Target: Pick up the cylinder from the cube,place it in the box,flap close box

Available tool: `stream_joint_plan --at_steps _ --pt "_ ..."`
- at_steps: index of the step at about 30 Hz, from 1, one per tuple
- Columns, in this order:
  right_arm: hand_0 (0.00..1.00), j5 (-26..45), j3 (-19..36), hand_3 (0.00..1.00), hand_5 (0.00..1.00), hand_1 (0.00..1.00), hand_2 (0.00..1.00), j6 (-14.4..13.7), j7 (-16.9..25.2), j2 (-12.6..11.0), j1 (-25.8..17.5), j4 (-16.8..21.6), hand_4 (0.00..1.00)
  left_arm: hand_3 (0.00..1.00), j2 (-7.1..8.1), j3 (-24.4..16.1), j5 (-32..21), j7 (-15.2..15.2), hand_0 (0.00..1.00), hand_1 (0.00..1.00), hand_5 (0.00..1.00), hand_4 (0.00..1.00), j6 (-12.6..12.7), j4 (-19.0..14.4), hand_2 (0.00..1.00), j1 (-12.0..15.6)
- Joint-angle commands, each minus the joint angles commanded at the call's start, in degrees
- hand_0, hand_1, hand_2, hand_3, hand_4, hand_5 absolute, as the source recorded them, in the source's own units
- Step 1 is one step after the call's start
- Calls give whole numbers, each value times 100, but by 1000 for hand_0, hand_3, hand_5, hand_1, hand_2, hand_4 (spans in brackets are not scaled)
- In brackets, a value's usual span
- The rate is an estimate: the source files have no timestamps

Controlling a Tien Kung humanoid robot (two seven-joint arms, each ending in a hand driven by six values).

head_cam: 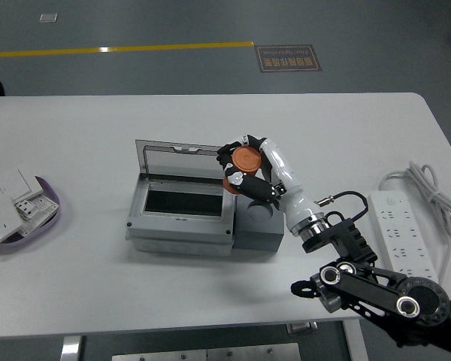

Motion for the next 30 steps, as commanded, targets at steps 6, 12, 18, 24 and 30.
stream_joint_plan --at_steps 6,12,18,24,30 --pt "314 -930 -328 243 2 324 349 349 -940 330 566 -37 2 638 11 47 -29 1 601 624 201 705 -4 1 616 -5" --pt "164 -2133 -762 238 2 263 340 1095 -2177 686 1179 -261 2 637 29 117 -77 4 601 623 201 705 -3 2 615 -6" --pt "130 -3235 -1219 240 2 248 339 1868 -3337 974 1523 -557 2 637 28 178 -110 11 601 622 204 706 -4 0 616 -17" --pt "140 -3983 -1366 269 2 263 358 2335 -4140 1101 1630 -805 2 637 33 183 -96 6 601 622 206 707 -1 -5 615 -35" --pt "382 -4298 -1346 502 2 472 537 2354 -4413 1164 1601 -1033 85 637 37 196 -88 -7 601 622 218 709 8 -6 616 -40"
